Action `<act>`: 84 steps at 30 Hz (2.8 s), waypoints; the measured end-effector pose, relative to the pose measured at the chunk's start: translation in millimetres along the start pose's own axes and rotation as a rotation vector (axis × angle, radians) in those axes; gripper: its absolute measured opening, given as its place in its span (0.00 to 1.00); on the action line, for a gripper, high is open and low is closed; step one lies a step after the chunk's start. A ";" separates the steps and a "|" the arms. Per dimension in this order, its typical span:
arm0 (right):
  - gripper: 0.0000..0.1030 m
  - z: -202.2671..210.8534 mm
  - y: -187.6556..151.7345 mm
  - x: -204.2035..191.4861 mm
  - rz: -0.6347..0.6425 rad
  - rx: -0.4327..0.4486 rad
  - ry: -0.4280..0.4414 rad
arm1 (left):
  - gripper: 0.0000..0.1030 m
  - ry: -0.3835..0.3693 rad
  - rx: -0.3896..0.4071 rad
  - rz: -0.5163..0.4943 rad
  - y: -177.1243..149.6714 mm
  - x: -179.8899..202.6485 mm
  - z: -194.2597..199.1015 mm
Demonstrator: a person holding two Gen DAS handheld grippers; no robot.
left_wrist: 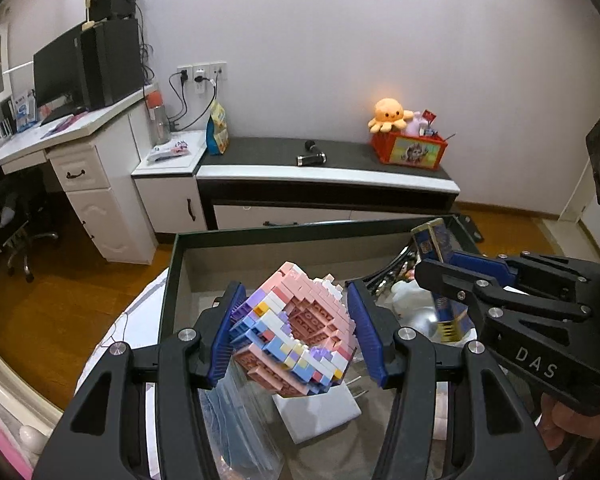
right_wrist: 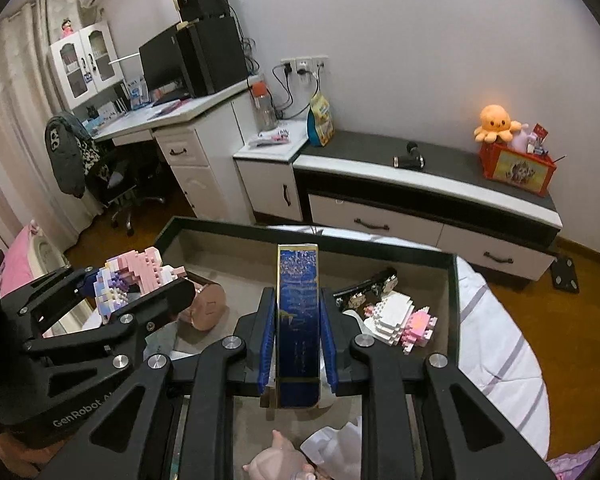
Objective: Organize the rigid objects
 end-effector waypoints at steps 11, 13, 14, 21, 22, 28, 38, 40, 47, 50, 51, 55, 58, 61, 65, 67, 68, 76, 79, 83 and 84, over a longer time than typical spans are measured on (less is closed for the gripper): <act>0.26 -11.7 -7.3 3.1 -0.014 -0.059 0.003 | 0.96 0.041 0.018 0.011 -3.2 -11.1 9.8; 0.54 -9.7 -8.2 4.5 -0.020 -0.059 0.007 | 0.98 0.038 0.040 0.024 -4.5 -15.6 20.3; 0.69 -8.0 -8.7 5.5 -0.026 -0.056 0.007 | 1.00 0.031 0.053 0.037 -5.2 -18.9 27.8; 0.86 27.4 -7.9 11.8 -0.111 0.049 0.003 | 1.00 0.056 0.130 0.060 -12.3 -26.3 77.5; 0.97 36.2 -7.5 12.2 -0.127 0.074 0.000 | 1.00 0.060 0.140 0.062 -15.5 -26.1 85.3; 1.00 80.4 -11.5 3.7 -0.175 0.163 -0.038 | 1.00 0.080 0.182 0.071 -37.1 -27.0 130.8; 1.00 161.4 -67.2 -24.0 -0.182 0.263 -0.038 | 1.00 0.119 0.255 0.077 -82.2 -17.3 207.7; 1.00 177.3 -83.0 -28.2 -0.182 0.285 -0.043 | 1.00 0.116 0.267 0.080 -91.7 -14.5 220.7; 1.00 217.5 -124.1 -43.1 -0.166 0.328 -0.082 | 1.00 0.127 0.283 0.086 -130.1 -1.8 254.4; 1.00 232.0 -140.9 -47.6 -0.162 0.350 -0.102 | 1.00 0.130 0.277 0.089 -147.5 0.5 262.4; 1.00 236.1 -147.2 -48.4 -0.164 0.357 -0.112 | 1.00 0.132 0.274 0.090 -153.1 1.8 263.4; 1.00 249.4 -169.4 -52.6 -0.160 0.375 -0.161 | 1.00 0.146 0.260 0.108 -174.9 1.9 265.4; 1.00 255.9 -181.3 -56.8 -0.156 0.382 -0.179 | 1.00 0.145 0.237 0.115 -187.8 1.3 265.5; 1.00 258.7 -190.5 -59.5 -0.151 0.379 -0.191 | 1.00 0.153 0.241 0.115 -195.6 2.1 273.5; 1.00 261.2 -196.9 -61.1 -0.156 0.377 -0.201 | 1.00 0.161 0.260 0.120 -199.8 2.6 285.5; 1.00 262.9 -199.8 -64.1 -0.154 0.378 -0.200 | 1.00 0.164 0.266 0.121 -201.2 1.9 289.6; 1.00 264.7 -200.3 -65.6 -0.151 0.381 -0.199 | 1.00 0.165 0.270 0.122 -201.7 1.6 292.0; 1.00 277.7 -201.9 -80.7 -0.124 0.407 -0.210 | 1.00 0.169 0.305 0.126 -206.2 -0.3 309.6; 1.00 279.6 -203.2 -85.0 -0.116 0.409 -0.212 | 1.00 0.172 0.314 0.127 -207.7 -1.3 314.2; 1.00 282.9 -202.7 -90.9 -0.106 0.415 -0.213 | 1.00 0.174 0.324 0.133 -210.6 -4.0 319.0; 1.00 283.9 -202.9 -92.4 -0.104 0.417 -0.215 | 1.00 0.175 0.326 0.134 -211.4 -4.9 320.3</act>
Point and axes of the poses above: each gripper's, at about its wrist camera, not at the fingertips, and z roughly against the way its jaws point, x to its right, y to its top, the point moved 9 cm from there along -z, roughly the way its jaws point, and after that the axes turned 7 degrees about -x, right-handed, at the moved point
